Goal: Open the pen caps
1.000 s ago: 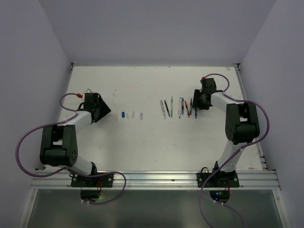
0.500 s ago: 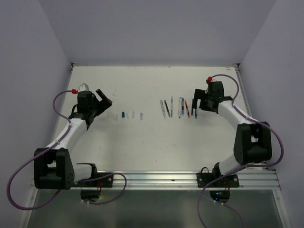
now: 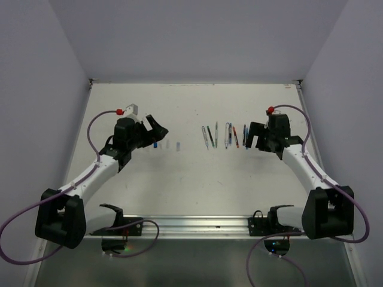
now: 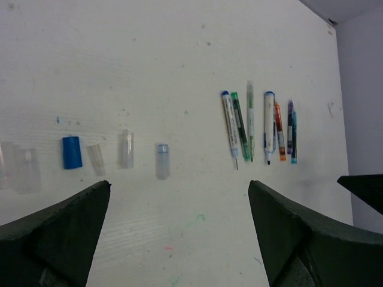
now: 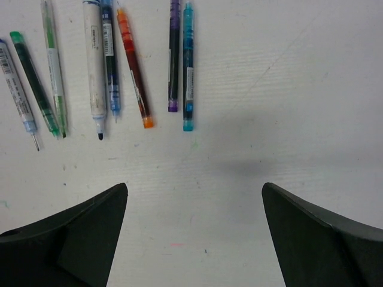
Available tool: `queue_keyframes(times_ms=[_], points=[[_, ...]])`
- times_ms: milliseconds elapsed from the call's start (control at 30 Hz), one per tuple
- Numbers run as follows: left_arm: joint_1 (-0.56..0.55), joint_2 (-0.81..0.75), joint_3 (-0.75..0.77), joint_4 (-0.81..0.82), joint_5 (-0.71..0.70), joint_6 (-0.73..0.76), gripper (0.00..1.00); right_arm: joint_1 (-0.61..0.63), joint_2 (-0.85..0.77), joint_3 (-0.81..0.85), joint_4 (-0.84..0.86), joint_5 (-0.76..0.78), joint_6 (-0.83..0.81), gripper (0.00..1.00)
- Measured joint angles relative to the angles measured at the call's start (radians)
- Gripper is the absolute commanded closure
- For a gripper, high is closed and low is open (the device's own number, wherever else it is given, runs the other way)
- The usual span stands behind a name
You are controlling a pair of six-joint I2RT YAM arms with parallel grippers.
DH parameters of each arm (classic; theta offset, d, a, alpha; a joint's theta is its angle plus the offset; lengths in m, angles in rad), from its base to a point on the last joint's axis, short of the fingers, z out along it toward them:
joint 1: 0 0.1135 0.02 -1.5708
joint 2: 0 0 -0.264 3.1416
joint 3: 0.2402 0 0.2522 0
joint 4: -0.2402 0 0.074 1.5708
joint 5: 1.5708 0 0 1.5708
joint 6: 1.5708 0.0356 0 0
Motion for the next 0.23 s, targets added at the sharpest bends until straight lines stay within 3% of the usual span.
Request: queue_keyframes(times_ms=[233], points=[[-0.052, -0.090, -0.131, 0.123, 0.113, -0.032, 0.00, 0.045, -0.154, -0.086, -0.056, -0.055, 0.006, 0.01]])
